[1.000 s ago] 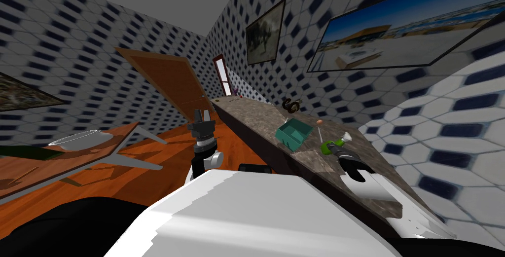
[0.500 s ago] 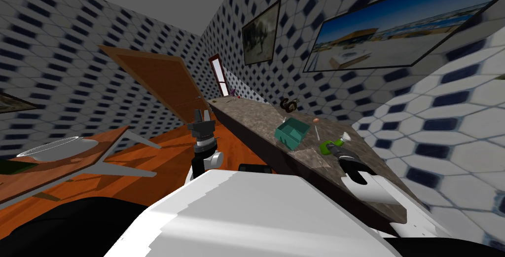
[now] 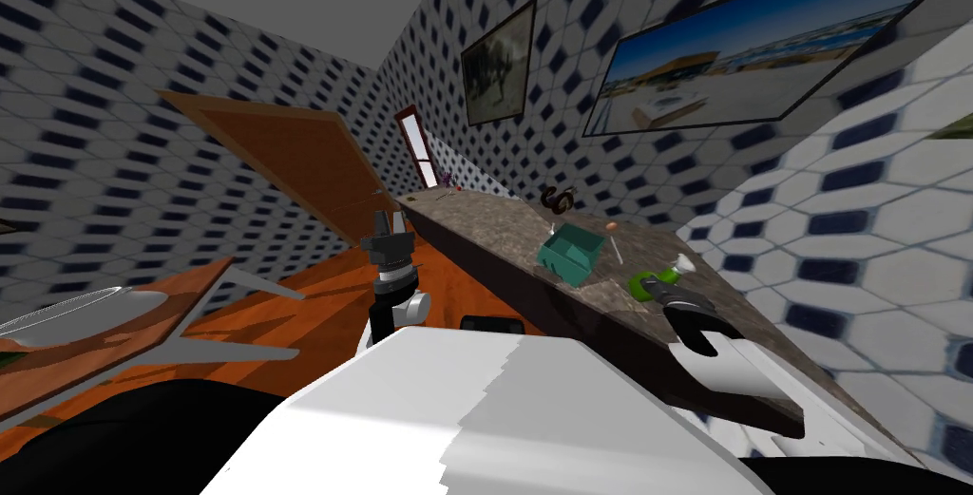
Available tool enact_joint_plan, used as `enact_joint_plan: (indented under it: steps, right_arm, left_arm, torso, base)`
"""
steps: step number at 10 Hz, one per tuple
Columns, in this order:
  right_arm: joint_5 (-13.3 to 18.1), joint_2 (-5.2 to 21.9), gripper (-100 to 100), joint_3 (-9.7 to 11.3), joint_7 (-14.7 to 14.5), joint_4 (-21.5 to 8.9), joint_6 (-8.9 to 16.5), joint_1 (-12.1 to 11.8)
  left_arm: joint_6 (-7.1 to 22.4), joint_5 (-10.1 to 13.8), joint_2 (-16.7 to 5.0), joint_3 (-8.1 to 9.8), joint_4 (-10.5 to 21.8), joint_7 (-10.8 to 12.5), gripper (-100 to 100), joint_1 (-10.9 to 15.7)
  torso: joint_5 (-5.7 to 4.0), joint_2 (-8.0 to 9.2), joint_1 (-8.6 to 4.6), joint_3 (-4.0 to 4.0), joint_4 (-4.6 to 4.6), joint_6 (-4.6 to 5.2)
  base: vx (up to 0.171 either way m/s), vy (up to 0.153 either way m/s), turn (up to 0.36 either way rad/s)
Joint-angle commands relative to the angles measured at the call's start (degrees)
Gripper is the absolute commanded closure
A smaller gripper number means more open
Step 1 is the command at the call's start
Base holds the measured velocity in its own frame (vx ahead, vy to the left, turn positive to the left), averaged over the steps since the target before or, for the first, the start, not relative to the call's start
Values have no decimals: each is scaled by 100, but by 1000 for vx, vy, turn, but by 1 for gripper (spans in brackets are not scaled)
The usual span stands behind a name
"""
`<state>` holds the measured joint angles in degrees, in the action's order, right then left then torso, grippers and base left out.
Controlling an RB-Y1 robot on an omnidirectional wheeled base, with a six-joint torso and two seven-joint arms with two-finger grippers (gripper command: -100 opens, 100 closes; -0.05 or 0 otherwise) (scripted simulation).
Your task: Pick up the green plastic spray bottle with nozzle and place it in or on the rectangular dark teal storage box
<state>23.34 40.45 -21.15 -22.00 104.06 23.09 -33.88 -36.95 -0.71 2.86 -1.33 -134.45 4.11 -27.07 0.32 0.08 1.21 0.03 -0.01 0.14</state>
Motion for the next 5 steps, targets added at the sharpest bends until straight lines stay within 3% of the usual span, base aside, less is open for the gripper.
enact_joint_plan:
  steps: [1, 5]
  right_arm:
    - [87, 76, 100, -57, -62, 38, 160, -13]
    - [352, 298, 100, -298, -221, 182, 566, -116]
  left_arm:
    - [0, 0, 0, 0, 0, 0, 0, 0]
    - [0, 0, 0, 0, 0, 0, 0, 0]
  torso:
    - [0, 0, 0, 0, 0, 0]
    - [10, -11, -2, -7, -3, 6]
  base:
    - [30, 206, -86]
    - [22, 235, -122]
